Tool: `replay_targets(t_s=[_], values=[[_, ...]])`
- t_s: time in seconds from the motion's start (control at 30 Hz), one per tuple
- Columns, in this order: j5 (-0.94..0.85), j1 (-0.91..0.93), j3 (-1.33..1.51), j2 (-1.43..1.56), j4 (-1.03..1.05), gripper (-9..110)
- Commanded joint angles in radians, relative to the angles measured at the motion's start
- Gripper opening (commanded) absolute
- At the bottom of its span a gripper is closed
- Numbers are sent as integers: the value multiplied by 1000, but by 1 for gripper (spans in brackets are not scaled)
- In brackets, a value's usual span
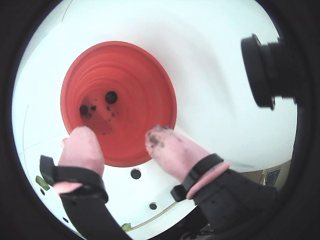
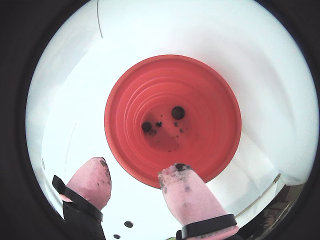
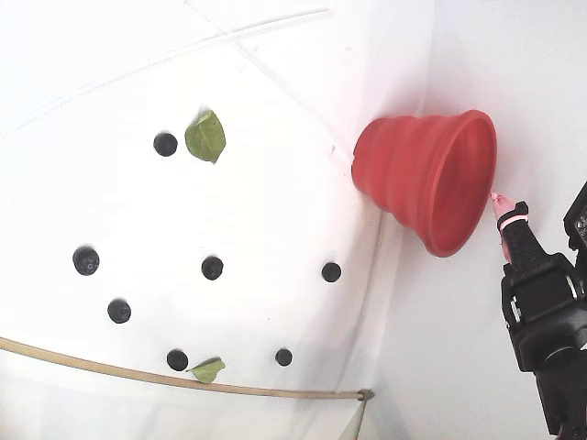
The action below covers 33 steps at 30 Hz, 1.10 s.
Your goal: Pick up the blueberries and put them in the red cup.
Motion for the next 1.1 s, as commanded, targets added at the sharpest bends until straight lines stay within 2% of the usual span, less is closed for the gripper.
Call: replay_targets(t_s=[0.0,1.07], values=[[6,0,-5,149,17,19],[23,97,238,296,34,19]])
